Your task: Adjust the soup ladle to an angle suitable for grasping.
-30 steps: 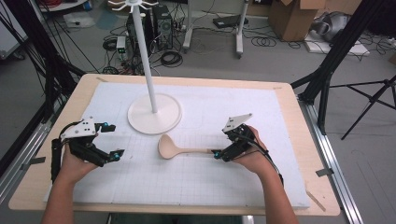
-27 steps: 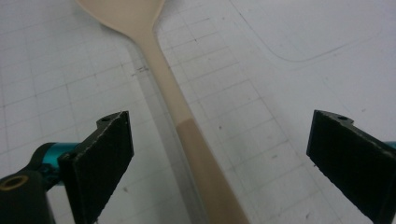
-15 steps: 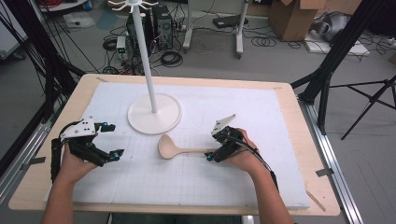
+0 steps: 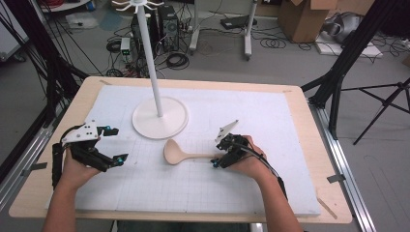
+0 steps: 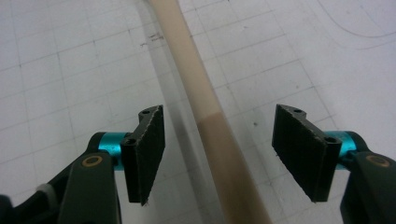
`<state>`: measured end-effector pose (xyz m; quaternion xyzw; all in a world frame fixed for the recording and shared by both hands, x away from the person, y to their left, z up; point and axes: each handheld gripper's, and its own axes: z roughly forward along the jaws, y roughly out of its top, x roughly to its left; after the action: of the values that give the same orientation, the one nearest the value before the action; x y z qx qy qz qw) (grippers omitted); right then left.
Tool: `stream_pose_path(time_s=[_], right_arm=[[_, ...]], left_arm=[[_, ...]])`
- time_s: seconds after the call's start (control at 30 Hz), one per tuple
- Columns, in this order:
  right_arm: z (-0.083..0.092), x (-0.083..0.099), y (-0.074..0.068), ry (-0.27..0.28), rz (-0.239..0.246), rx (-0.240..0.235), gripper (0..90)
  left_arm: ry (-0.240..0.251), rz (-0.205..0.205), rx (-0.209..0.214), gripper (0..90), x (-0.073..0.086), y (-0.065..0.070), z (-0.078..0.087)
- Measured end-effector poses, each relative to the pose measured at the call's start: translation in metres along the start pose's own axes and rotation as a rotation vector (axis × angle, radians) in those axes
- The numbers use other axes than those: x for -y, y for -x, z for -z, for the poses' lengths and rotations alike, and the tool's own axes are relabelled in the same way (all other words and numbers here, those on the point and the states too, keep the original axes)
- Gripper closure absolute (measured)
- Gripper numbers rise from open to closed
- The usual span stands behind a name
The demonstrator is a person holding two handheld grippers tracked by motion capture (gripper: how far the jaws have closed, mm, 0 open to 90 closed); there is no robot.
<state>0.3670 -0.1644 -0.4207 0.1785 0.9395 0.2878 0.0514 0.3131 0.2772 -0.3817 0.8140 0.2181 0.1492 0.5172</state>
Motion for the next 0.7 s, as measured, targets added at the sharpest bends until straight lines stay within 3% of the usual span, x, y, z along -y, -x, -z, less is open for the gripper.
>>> stream_pose_path(time_s=[0.33, 0.7], right_arm=[[0.0001, 0.0007, 0.0003, -0.014, 0.004, 0.010, 41.0], [-0.0015, 0.0001, -0.0018, -0.038, 0.017, 0.005, 56.9]], left_arm=[[-0.006, 0.000, 0.004, 1.7, 0.0003, 0.0006, -0.0014], [0.000, -0.003, 0.004, 1.7, -0.0001, 0.0004, -0.0007]])
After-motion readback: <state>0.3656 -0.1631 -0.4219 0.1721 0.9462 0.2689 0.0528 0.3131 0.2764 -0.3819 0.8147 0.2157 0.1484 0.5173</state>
